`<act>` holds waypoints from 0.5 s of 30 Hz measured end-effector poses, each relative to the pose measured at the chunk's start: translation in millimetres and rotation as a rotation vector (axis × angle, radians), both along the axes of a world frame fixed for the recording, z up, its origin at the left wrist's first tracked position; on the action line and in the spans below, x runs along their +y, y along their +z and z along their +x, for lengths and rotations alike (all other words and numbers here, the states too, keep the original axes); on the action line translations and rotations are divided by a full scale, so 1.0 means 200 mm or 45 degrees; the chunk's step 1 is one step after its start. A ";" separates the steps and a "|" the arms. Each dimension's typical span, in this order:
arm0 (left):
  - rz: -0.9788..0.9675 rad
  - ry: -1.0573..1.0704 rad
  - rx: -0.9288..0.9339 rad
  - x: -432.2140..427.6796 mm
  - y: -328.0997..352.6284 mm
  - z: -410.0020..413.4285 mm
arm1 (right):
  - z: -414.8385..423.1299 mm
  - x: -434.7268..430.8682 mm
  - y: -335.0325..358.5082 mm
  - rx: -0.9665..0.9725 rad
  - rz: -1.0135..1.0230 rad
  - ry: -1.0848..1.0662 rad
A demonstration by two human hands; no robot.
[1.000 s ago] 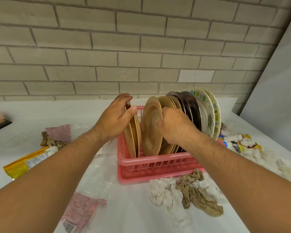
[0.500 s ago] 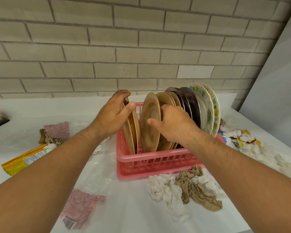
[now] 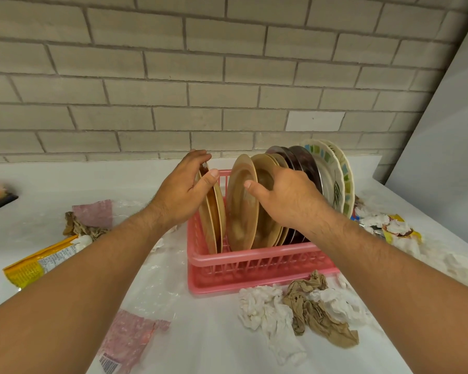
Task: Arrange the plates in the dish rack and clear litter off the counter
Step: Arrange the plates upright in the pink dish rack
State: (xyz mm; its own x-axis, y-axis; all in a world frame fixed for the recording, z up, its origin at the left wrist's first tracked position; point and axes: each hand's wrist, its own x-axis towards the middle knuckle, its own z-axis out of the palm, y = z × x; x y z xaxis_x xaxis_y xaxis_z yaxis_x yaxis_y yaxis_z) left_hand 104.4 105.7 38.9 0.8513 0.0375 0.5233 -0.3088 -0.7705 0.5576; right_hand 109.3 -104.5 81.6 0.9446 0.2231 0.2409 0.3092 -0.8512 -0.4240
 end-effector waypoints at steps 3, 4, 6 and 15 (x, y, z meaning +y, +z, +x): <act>-0.007 -0.002 0.002 0.00 0.00 0.00 | 0.00 0.00 0.00 -0.025 0.025 0.020; -0.005 -0.002 0.003 -0.01 0.00 0.00 | 0.00 0.00 0.00 -0.021 0.033 0.023; -0.001 0.000 0.006 -0.01 0.00 0.00 | 0.00 0.00 -0.01 0.012 0.072 0.020; 0.001 0.000 0.008 -0.01 -0.01 0.01 | -0.04 0.02 0.01 0.339 0.759 0.014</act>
State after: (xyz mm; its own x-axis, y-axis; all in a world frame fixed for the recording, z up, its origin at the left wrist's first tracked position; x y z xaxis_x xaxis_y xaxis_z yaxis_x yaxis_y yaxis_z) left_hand 106.5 104.3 37.6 0.8545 0.0369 0.5181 -0.3055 -0.7710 0.5587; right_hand 102.2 -100.5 83.6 0.9874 0.1337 0.0844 0.1358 -0.4438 -0.8858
